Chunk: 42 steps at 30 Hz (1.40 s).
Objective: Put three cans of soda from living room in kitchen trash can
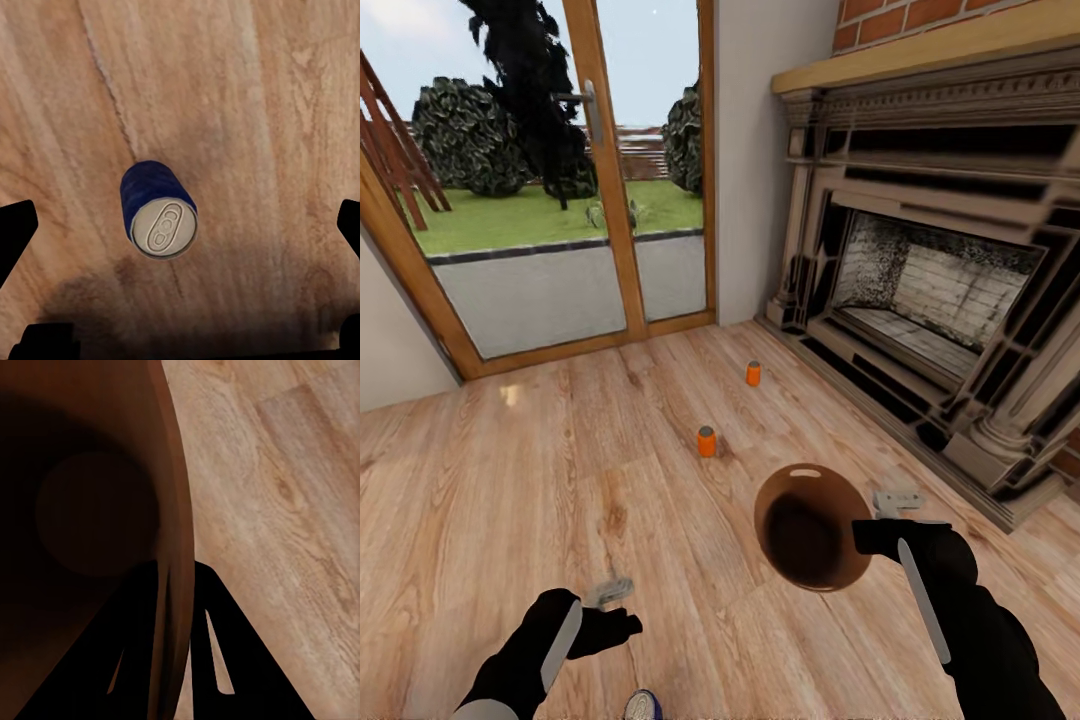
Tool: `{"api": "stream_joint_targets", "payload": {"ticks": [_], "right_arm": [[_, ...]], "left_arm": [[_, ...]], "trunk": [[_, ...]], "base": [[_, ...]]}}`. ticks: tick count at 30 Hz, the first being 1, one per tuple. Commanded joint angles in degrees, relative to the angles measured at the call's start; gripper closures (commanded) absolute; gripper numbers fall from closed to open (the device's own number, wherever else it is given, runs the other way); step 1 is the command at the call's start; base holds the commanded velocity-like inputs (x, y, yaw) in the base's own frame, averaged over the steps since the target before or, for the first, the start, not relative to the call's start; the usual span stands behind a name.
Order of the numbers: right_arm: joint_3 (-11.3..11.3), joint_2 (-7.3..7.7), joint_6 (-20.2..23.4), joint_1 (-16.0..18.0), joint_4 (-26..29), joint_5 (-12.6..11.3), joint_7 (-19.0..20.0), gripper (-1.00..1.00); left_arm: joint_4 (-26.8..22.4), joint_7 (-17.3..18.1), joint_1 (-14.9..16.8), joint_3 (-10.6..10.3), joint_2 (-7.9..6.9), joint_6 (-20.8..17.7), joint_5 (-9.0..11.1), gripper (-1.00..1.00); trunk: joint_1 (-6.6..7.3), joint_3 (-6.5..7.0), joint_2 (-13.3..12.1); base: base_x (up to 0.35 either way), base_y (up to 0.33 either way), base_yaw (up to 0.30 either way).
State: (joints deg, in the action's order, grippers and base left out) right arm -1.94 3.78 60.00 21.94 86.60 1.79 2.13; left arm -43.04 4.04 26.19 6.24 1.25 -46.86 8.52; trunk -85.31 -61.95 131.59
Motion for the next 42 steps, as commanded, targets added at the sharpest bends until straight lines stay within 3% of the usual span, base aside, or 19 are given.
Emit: {"api": "stream_joint_targets", "payload": {"ticks": [1,6,17,36,42], "right_arm": [[0.01,0.0,0.0,0.03,0.06,-0.82,0.31,1.0],[0.01,-0.01,0.0,0.03,0.06,-0.82,0.32,1.0],[0.08,-0.01,0.0,0.03,0.06,-0.76,0.31,1.0],[0.25,-0.01,0.0,-0.05,0.06,-0.73,0.33,1.0],[0.28,-0.01,0.0,-0.05,0.06,-0.73,0.32,1.0]], "left_arm": [[0.02,0.0,0.0,0.0,0.02,0.01,0.01,-1.0],[0.09,0.0,0.0,0.0,0.05,0.02,0.01,-1.0],[0.14,0.07,0.0,0.0,-0.01,0.01,0.37,-1.0],[0.14,0.24,0.02,0.0,-0.03,0.33,0.68,-1.0],[0.14,0.26,0.27,0.0,-0.09,0.36,0.71,-1.0]], "trunk": [[-0.22,-0.27,0.42],[-1.32,-1.62,2.43],[-1.32,-2.63,2.43],[-5.49,-7.79,10.05],[-5.49,-8.34,10.05]], "base": [[0.0,0.0,0.0],[0.0,0.0,0.0],[0.0,0.0,0.0],[0.0,0.0,0.0],[0.0,0.0,0.0]]}}
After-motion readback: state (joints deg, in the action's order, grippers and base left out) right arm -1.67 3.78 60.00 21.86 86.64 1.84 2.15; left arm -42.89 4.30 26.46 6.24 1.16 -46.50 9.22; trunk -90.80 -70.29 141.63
